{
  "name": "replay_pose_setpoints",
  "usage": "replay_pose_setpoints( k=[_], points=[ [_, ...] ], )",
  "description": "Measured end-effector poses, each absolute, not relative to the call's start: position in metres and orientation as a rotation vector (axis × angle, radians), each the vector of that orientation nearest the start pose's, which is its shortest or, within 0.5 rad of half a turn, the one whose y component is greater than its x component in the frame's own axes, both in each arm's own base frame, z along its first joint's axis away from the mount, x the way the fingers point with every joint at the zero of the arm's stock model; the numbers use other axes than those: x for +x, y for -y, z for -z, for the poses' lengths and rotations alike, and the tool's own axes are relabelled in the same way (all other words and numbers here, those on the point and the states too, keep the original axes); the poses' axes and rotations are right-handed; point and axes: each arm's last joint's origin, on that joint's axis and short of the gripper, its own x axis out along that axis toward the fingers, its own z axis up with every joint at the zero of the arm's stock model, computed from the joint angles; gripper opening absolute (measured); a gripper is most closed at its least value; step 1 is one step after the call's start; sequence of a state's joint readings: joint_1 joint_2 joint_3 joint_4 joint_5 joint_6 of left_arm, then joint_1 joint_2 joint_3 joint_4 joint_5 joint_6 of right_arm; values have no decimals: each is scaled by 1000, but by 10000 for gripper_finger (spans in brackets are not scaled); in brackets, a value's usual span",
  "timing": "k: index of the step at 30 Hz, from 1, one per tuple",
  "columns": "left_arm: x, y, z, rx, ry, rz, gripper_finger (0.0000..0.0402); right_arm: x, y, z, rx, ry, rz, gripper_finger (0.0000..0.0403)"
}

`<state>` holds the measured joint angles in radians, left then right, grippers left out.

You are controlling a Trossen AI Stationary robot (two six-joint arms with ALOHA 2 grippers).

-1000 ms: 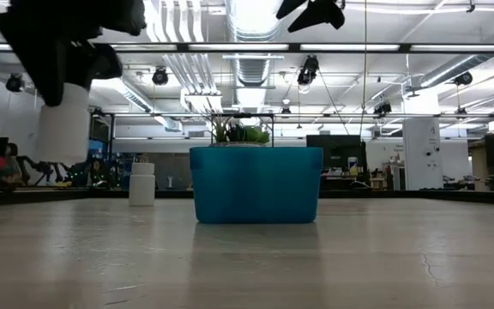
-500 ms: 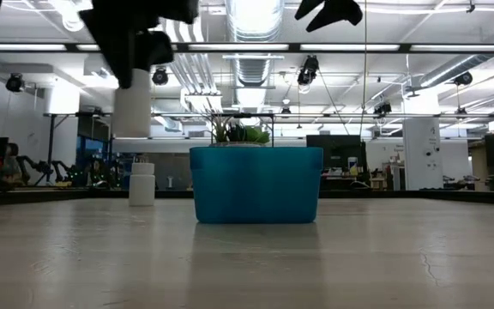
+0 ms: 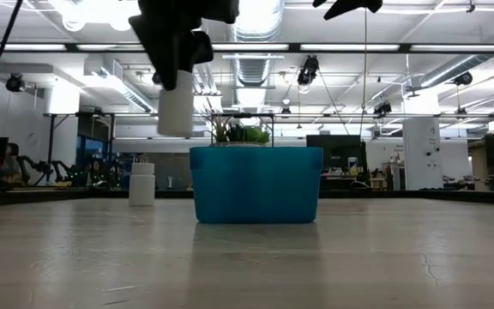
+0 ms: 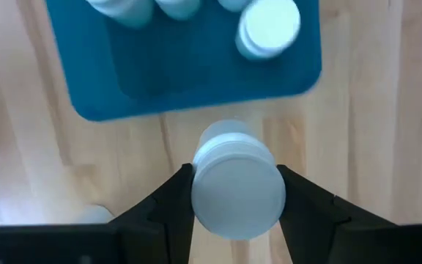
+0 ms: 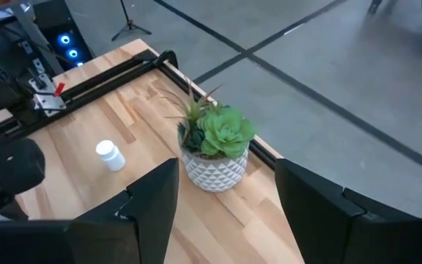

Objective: Pick and place pill bottles into a basket
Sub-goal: Put the white medicine bottle into the blue bin

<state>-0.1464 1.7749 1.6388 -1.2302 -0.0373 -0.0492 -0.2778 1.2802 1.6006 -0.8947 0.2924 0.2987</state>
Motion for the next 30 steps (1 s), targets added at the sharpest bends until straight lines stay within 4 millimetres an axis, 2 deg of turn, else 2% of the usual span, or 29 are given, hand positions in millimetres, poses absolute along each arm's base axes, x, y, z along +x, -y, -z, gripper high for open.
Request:
replay_pose_setpoints(
  k=[7, 15, 25, 30],
  points=[
    [350, 38, -306, 86, -1314, 47, 145, 225, 73, -438, 285, -508, 643, 219],
    [351, 30, -307, 111, -1311, 36, 145, 225, 73, -438, 285, -507, 643, 219],
    [365, 29, -287, 114, -1364, 63, 145, 225, 74, -438, 274, -503, 664, 219],
    [377, 30, -290, 107, -1345, 74, 145, 225, 73, -438, 273, -506, 664, 219]
  ],
)
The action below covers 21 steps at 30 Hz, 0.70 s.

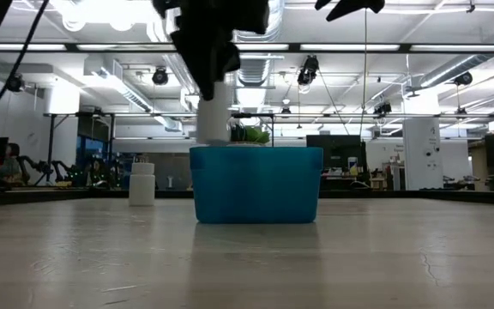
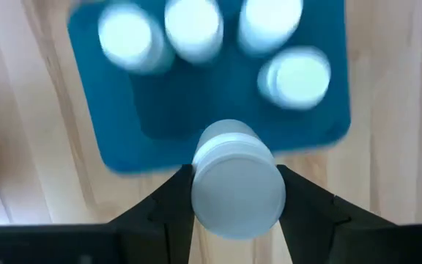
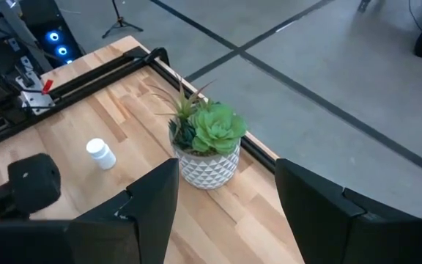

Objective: Pick and place pill bottles into a basket
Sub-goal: Put the white medicine bottle into the blue bin

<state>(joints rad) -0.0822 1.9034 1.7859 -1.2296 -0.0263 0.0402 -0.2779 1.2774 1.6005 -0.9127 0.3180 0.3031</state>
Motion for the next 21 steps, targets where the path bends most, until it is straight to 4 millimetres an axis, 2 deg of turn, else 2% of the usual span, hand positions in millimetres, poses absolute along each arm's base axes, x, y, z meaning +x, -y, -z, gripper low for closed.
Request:
replay_pose_setpoints(
  k=[5, 12, 21],
  points=[
    [390, 32, -291, 131, -1335, 95, 145, 224, 73, -438, 277, -509, 666, 219],
    [405, 34, -280, 143, -1351, 104, 145, 223, 73, -436, 279, -530, 668, 219],
    [409, 31, -276, 160, -1335, 124, 145, 223, 73, -436, 280, -533, 668, 219]
  ],
)
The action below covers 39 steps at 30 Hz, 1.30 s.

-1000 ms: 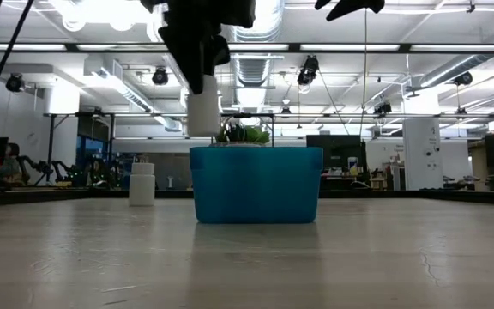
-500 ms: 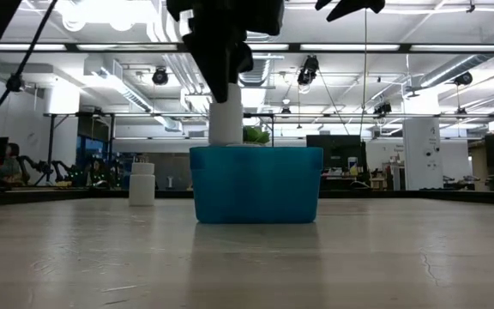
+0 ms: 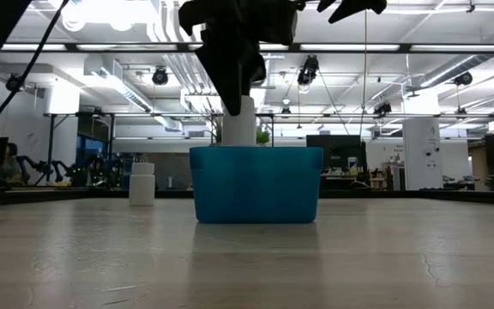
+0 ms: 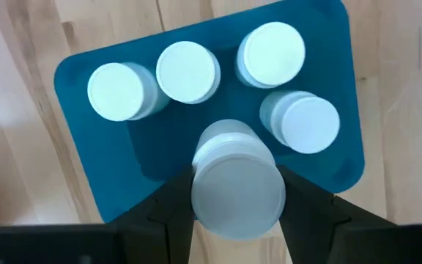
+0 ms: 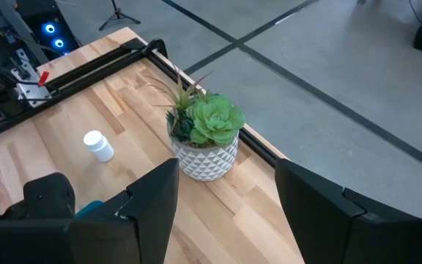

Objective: Pick and place pill bottles into a basket
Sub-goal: Put the white medicine bottle into the blue bin

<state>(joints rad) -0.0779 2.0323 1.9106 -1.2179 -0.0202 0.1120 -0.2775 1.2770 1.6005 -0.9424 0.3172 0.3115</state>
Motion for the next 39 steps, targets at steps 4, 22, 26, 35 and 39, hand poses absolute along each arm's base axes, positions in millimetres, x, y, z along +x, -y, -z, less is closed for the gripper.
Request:
replay_pose_setpoints(
  k=[4, 22, 26, 35, 39],
  points=[
    [411, 27, -274, 163, -1325, 110, 145, 223, 73, -436, 280, -533, 668, 219],
    [431, 28, -231, 160, -1391, 107, 145, 223, 73, -435, 280, -537, 667, 219],
    [432, 28, -226, 159, -1405, 109, 145, 223, 73, -435, 280, -537, 667, 219],
    [425, 28, -209, 141, -1464, 130, 145, 223, 73, -435, 283, -536, 667, 219],
    [424, 28, -208, 141, -1467, 130, 160, 223, 73, -435, 283, -536, 668, 219]
  ],
)
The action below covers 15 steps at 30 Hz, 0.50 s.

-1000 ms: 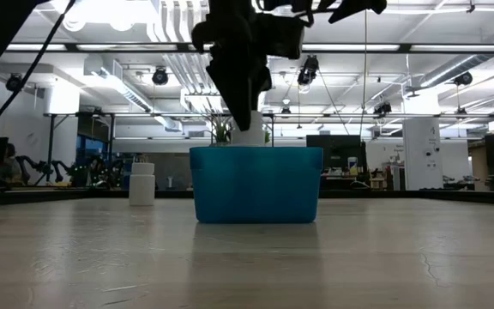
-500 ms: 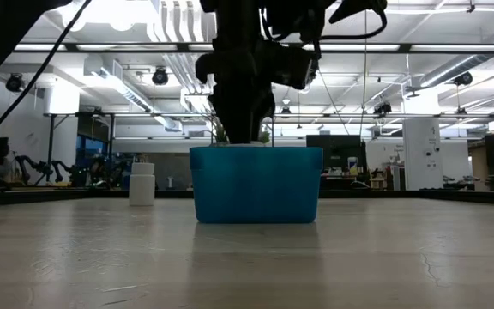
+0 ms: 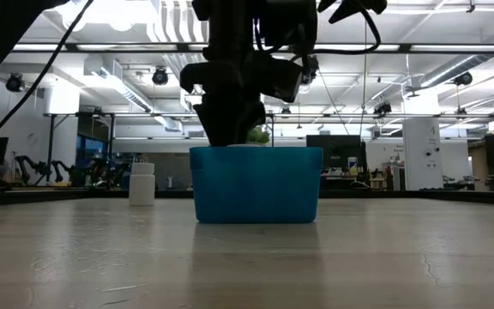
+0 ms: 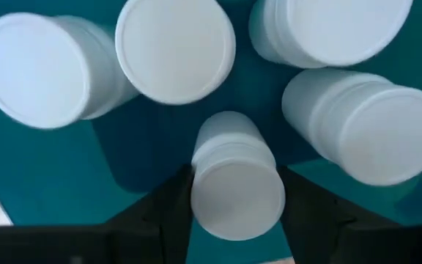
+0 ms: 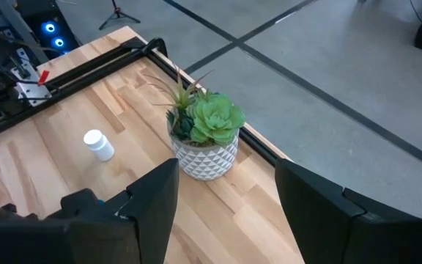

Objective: Pick and place pill bottles into a basket
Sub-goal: Put the white medicine bottle into the blue bin

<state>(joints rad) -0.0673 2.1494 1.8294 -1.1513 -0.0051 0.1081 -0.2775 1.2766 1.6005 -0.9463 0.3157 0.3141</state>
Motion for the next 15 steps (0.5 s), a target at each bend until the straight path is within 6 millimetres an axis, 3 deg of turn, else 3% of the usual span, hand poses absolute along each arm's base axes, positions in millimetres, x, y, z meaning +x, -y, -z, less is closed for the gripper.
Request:
replay_pose_setpoints(
  k=[15],
  points=[
    [424, 29, -220, 95, -1423, 95, 173, 223, 73, -435, 280, -537, 667, 219]
  ],
)
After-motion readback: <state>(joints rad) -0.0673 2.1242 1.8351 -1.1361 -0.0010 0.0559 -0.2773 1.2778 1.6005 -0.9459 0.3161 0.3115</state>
